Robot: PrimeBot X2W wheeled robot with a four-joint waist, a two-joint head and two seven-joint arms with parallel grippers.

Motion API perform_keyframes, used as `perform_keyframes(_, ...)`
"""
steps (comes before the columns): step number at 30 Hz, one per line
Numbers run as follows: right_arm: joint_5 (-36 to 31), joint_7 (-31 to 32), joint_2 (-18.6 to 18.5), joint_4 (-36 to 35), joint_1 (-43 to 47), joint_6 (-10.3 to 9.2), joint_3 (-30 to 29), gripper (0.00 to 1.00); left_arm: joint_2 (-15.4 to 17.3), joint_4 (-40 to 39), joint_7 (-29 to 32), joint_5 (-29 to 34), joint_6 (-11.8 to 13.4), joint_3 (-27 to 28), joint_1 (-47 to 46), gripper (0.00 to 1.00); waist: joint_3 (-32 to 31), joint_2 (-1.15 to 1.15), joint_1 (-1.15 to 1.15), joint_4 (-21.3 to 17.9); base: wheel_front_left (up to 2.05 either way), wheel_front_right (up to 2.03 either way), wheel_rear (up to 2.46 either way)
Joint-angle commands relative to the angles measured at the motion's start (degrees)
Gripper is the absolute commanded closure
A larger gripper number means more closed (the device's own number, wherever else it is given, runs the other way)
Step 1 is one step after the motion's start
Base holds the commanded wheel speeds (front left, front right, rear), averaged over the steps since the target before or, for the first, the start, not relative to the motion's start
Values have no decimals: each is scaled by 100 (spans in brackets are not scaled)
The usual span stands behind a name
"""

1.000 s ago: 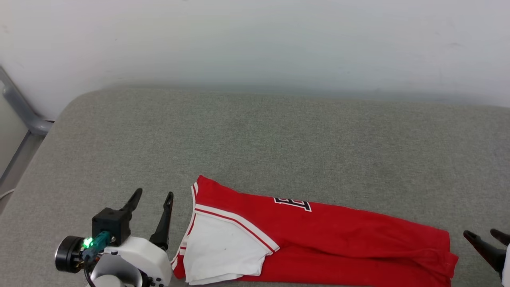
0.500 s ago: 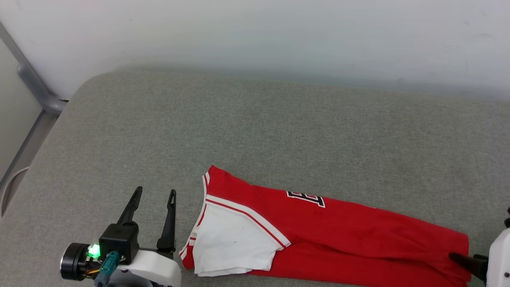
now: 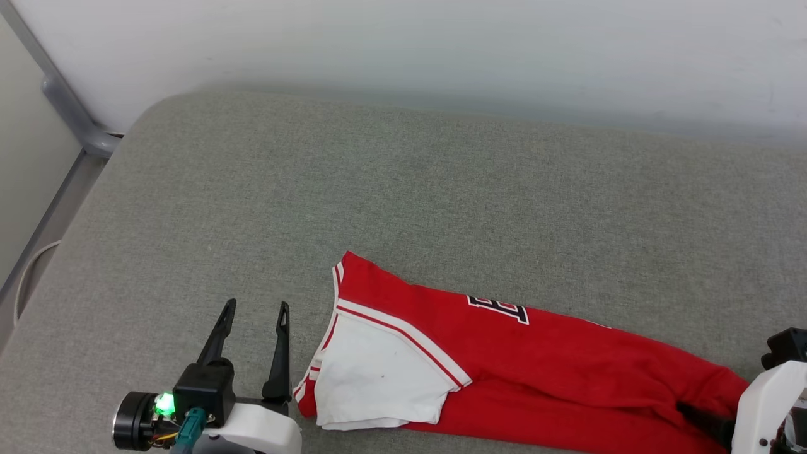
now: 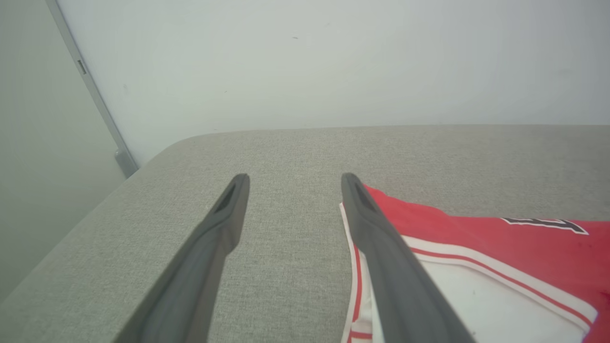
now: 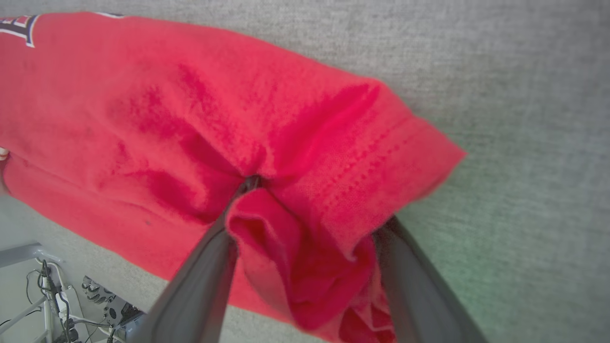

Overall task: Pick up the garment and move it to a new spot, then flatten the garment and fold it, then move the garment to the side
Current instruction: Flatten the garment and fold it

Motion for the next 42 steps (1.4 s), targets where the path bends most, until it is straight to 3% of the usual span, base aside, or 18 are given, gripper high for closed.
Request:
perform_keyframes(1,83,-36,289,113,61,33,318,0,-93,5,-14,136,-67,88,112,0,-1,0,0,-8,0,0,0)
perform_keyframes(2,76,-117,262,128,31,33,383,0,-156,7,-14,213,-113,148,134,0,-5,0,0,-14,0,0,0)
perform_keyframes(3,49,-218,226,147,10,33,422,54,-211,13,-14,287,-161,217,163,0,-10,0,0,-20,0,0,0)
perform_keyframes(4,31,-320,188,169,-19,33,461,83,-267,6,-14,364,-203,280,187,0,-18,0,0,-25,0,0,0)
perform_keyframes(5,52,-390,159,195,-40,32,492,100,-316,2,-13,436,-248,345,217,0,-32,0,0,-31,0,0,0)
perform_keyframes(16,309,-983,-467,344,-155,12,485,100,-672,-58,-14,944,-694,779,470,0,-226,0,0,-136,0,0,0)
perform_keyframes(30,43,-1189,-1118,717,-31,14,32,100,-875,64,-13,1299,-899,1119,736,0,-518,0,0,-298,0,0,0)
perform_keyframes(34,39,-1095,-1143,377,39,15,40,100,-899,86,-13,1331,-955,1186,790,0,-588,0,0,-334,0,0,0)
perform_keyframes(42,-54,-602,-877,-1018,228,16,142,100,-960,127,-13,1398,-1085,1231,870,0,-654,0,0,-359,0,0,0)
